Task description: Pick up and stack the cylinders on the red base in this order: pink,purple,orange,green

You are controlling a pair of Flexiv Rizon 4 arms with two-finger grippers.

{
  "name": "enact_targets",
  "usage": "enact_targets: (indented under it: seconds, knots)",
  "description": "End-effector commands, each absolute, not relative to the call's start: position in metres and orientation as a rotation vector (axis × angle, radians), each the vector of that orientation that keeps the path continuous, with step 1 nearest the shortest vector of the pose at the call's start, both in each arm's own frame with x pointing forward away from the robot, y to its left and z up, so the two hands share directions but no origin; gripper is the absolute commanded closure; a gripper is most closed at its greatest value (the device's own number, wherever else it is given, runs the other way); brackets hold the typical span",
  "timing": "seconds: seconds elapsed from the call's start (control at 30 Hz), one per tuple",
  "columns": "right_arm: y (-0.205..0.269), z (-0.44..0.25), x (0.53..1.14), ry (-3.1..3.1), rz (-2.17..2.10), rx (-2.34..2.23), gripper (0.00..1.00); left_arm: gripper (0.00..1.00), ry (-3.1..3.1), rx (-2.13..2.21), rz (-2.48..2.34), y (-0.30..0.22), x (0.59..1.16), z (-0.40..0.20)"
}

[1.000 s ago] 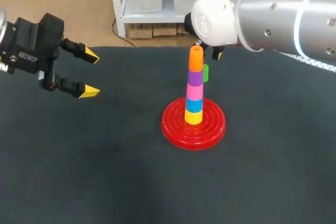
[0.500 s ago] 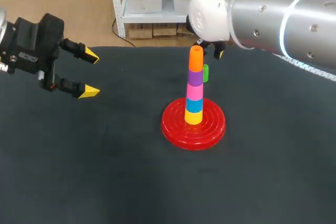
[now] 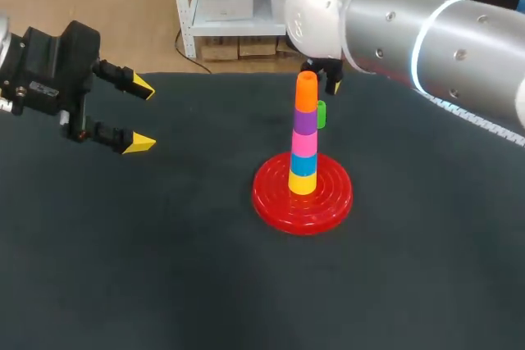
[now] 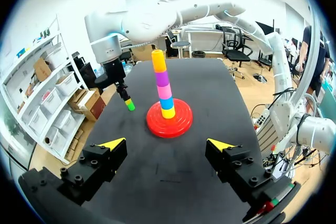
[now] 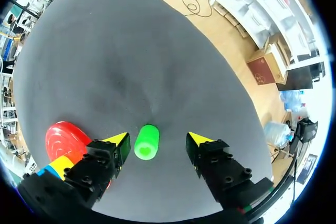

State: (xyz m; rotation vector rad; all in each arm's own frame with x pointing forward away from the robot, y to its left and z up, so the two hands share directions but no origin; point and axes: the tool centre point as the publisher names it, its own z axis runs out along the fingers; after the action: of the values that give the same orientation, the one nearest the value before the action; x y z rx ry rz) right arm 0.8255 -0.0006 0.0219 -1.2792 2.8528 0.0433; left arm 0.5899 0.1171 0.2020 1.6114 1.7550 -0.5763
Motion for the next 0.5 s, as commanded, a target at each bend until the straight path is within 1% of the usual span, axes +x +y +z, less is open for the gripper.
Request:
enact_targets:
  seconds: [0.03, 0.1, 0.23, 0.3, 0.37, 0.5]
  knots:
    - [0.0014, 0.0199, 0.8288, 2.861, 0.049, -1.286, 0.33, 0.00, 1.751, 1.612, -0.576, 0.1176, 0.5904, 0.2005]
    - [0.0015, 0.0195, 0.8285, 2.863, 0.052, -1.285, 0.32, 0.00, 1.751, 1.612, -0.576, 0.1176, 0.5904, 0.2005]
    - [0.0011, 0.0182, 0.8276, 2.864, 0.057, -1.286, 0.35, 0.00, 1.751, 1.612, -0.576, 0.1176, 0.5904, 0.2005]
    - [0.0010, 0.0179, 0.8268, 2.864, 0.059, -1.284, 0.41, 0.00, 1.751, 1.612, -0.576, 0.1176, 0.5904, 0.2005]
    - [0.0010, 0.0182, 0.8257, 2.862, 0.063, -1.279, 0.43, 0.00, 1.751, 1.612, -0.576, 0.1176, 0.5904, 0.2005]
    - [0.0017, 0.0204, 0.8229, 2.854, 0.073, -1.272, 0.42, 0.00, 1.751, 1.612, -0.576, 0.1176, 0.5904, 0.2005]
